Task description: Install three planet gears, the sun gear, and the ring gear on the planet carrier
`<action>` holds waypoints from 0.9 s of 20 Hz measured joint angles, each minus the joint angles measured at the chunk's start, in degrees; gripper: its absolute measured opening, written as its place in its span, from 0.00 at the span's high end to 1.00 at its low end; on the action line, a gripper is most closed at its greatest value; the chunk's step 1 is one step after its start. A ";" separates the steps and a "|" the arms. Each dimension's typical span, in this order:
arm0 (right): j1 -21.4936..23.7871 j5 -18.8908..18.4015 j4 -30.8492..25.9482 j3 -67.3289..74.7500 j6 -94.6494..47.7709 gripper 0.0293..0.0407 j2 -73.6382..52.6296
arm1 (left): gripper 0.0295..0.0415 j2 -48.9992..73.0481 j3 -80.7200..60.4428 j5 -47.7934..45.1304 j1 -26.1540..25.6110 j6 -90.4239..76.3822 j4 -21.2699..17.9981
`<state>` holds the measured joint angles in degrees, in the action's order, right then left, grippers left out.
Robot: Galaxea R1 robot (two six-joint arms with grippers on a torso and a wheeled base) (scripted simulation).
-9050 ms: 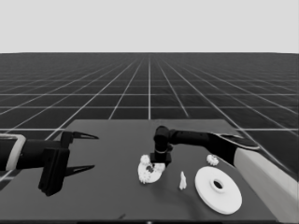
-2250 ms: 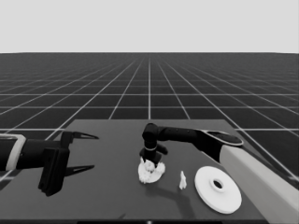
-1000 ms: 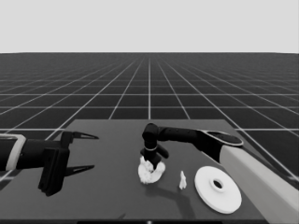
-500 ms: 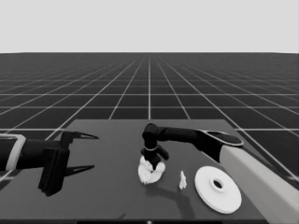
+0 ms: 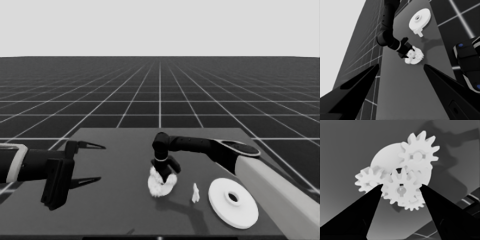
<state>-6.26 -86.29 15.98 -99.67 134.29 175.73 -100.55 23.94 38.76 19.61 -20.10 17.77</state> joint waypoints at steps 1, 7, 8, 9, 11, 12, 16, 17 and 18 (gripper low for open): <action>0.00 0.00 0.00 0.00 0.60 0.85 0.00 | 0.25 0.00 0.00 0.00 0.00 0.00 0.00; 0.01 0.00 0.01 0.00 2.56 0.21 0.00 | 0.25 0.00 0.00 0.00 0.00 0.00 0.00; 0.01 0.00 0.01 0.00 2.61 0.20 0.00 | 0.25 0.00 0.00 0.00 0.00 0.00 0.00; 0.01 0.00 0.01 0.00 2.63 0.20 0.00 | 0.25 0.00 0.00 0.00 0.00 0.00 0.00; 0.01 0.01 0.01 0.00 2.66 0.19 0.00 | 0.25 0.00 0.00 0.00 0.00 0.00 0.00; 0.01 0.01 0.01 0.00 2.66 0.19 0.00 | 0.25 0.00 0.00 0.00 0.00 0.00 0.00; 15.61 -4.36 -14.45 7.30 -40.11 0.16 -1.57 | 0.25 0.00 0.00 0.00 0.00 0.00 0.00; 17.63 -4.32 -16.23 6.79 -45.58 0.18 -1.44 | 0.25 0.00 0.00 0.00 0.00 0.00 0.00; 18.76 -4.29 -17.29 6.36 -48.92 0.19 -1.34 | 0.25 0.00 0.00 0.00 0.00 0.00 0.00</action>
<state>12.50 -90.58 -1.31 -93.31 85.37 174.40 -100.55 23.94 38.76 19.61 -20.10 17.77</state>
